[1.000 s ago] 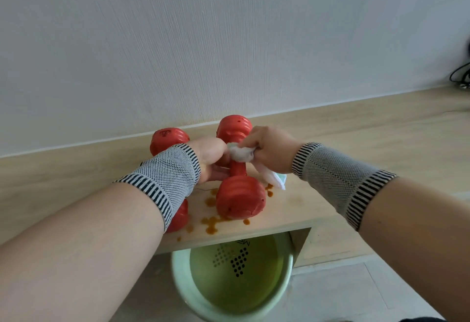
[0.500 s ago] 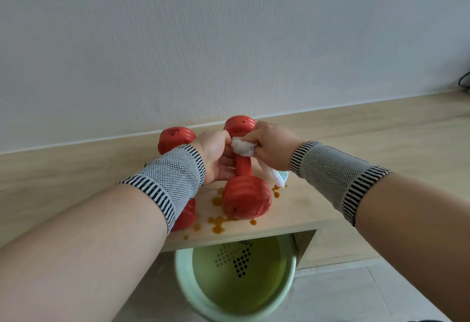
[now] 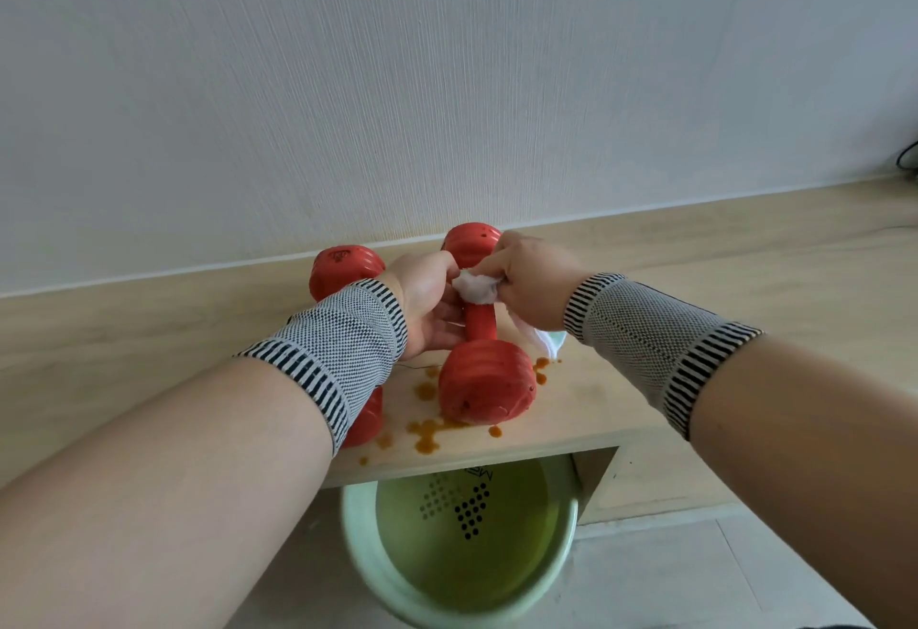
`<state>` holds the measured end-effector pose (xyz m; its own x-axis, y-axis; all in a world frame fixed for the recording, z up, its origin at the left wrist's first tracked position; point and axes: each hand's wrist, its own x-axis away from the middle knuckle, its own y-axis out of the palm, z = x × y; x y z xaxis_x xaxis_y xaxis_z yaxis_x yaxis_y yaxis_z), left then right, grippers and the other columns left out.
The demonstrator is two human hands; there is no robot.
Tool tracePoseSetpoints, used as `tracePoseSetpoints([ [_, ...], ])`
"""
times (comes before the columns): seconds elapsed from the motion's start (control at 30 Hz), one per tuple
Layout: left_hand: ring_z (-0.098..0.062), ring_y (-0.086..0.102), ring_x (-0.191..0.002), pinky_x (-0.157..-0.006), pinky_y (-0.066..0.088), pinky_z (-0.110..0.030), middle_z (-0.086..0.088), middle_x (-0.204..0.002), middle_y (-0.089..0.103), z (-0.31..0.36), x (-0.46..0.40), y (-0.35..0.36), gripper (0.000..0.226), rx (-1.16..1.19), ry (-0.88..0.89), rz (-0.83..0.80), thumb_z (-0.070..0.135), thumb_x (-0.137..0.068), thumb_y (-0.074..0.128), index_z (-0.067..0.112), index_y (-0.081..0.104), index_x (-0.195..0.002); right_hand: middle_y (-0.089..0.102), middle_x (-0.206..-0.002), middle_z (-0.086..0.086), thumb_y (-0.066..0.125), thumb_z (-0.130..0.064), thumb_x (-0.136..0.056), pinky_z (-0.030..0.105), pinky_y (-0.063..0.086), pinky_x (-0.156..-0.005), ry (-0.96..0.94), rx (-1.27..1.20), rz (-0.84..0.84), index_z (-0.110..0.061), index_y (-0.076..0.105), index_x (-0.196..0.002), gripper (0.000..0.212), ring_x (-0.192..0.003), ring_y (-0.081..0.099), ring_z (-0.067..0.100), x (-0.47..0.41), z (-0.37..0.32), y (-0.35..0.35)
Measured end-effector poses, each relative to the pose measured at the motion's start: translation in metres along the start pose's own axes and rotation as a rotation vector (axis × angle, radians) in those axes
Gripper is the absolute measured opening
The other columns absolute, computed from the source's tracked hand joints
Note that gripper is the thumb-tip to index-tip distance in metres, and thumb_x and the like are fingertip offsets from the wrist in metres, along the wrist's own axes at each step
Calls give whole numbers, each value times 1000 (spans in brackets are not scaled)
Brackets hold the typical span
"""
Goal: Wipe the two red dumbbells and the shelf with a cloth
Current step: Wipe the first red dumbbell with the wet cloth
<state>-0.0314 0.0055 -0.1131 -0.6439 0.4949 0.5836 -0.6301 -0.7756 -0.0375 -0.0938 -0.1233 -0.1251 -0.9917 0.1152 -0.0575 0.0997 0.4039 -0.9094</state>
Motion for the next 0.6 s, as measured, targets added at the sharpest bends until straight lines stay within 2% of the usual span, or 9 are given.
tracePoseSetpoints([
  [0.1, -24, 57, -50, -40, 49, -23, -13, -66, 59, 0, -1, -3, 33, -13, 0, 12, 18, -96, 34, 3, 57, -78, 53, -101, 0, 55, -8, -88, 20, 36, -78, -77, -67, -109, -19, 71, -110, 29, -92, 52, 13, 16, 1, -2],
  [0.2, -19, 57, -38, -39, 47, -21, -10, -54, 61, -1, -3, -6, 40, -34, -17, 2, 20, -97, 33, 0, 60, -76, 50, -97, -5, 56, -1, -85, 17, 34, -77, -113, -126, -172, -21, 72, -104, 32, -88, 48, 8, 29, 1, -2],
  [0.3, -23, 60, -46, -41, 49, -24, -14, -66, 62, -2, -3, -5, 34, -29, 9, 17, 18, -96, 35, 2, 59, -77, 52, -96, -3, 59, -7, -86, 27, 43, -80, -81, -128, -47, -20, 73, -100, 24, -88, 51, 12, 19, 2, 0],
  [0.43, -27, 63, -62, -49, 54, -30, -17, -80, 63, -3, -4, -3, 29, -35, 8, 7, 17, -95, 38, 0, 60, -88, 58, -99, 4, 59, -21, -90, 33, 48, -81, 50, -25, 75, -20, 72, -104, 19, -92, 57, 19, -2, 5, 2],
  [0.5, -26, 65, -61, -47, 54, -29, -17, -83, 64, -3, -6, -3, 28, -46, 2, 8, 18, -97, 40, 0, 61, -94, 62, -100, 7, 58, -22, -91, 34, 49, -80, 59, -20, 49, -19, 72, -101, 18, -92, 59, 22, -4, 6, 2],
  [0.6, -25, 65, -61, -49, 56, -31, -16, -90, 63, -4, -13, -5, 25, -83, 12, 53, 19, -99, 42, 2, 59, -107, 67, -99, 6, 58, -18, -87, 37, 51, -83, 19, -79, -89, -19, 73, -97, 18, -92, 62, 22, 3, 8, -3],
])
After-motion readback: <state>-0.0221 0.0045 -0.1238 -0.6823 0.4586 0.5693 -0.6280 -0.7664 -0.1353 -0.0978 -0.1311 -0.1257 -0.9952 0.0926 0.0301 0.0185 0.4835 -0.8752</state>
